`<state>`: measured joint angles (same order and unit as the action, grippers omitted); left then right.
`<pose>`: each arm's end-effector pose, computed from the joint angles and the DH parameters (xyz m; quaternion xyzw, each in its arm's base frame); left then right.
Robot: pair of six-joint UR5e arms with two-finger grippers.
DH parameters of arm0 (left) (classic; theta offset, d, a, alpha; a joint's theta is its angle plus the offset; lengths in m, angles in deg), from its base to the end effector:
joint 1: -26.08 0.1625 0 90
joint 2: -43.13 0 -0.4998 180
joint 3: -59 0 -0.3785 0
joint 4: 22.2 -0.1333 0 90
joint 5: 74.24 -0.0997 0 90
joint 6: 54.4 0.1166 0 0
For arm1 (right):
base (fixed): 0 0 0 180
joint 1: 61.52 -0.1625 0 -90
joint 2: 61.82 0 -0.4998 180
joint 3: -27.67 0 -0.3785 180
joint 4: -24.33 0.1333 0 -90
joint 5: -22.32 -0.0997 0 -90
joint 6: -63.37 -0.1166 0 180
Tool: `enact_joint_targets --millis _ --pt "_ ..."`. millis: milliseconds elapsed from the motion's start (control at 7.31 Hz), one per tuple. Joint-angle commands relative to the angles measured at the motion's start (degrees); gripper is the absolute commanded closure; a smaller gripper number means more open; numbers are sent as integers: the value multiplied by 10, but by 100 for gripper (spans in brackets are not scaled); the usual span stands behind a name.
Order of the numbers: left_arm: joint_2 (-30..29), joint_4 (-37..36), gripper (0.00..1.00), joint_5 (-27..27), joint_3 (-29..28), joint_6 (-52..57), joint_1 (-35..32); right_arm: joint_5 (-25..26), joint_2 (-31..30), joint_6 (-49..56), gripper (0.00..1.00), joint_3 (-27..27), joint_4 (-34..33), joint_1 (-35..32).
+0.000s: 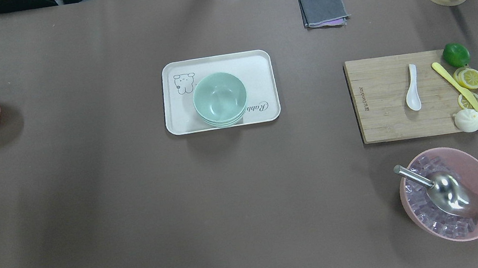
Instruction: Stack pink bowl on green and place spoon
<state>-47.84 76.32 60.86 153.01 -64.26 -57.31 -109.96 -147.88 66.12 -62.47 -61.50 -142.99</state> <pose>0.0074 -0.5042 0.6861 0.0529 0.3925 0.0190 0.9181 -0.0233 -0.5253 0.7053 0.0489 -0.3626 -0.1172 0.9232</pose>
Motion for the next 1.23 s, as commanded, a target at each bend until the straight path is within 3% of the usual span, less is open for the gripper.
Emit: enact_joint_targets --millis 0,1095 --pt "-8 1 1 3 -1 -5 8 -26 -3 1 0 4 4 0" --pt "-12 0 1 3 -21 -47 26 -28 -14 -20 0 1 17 1"
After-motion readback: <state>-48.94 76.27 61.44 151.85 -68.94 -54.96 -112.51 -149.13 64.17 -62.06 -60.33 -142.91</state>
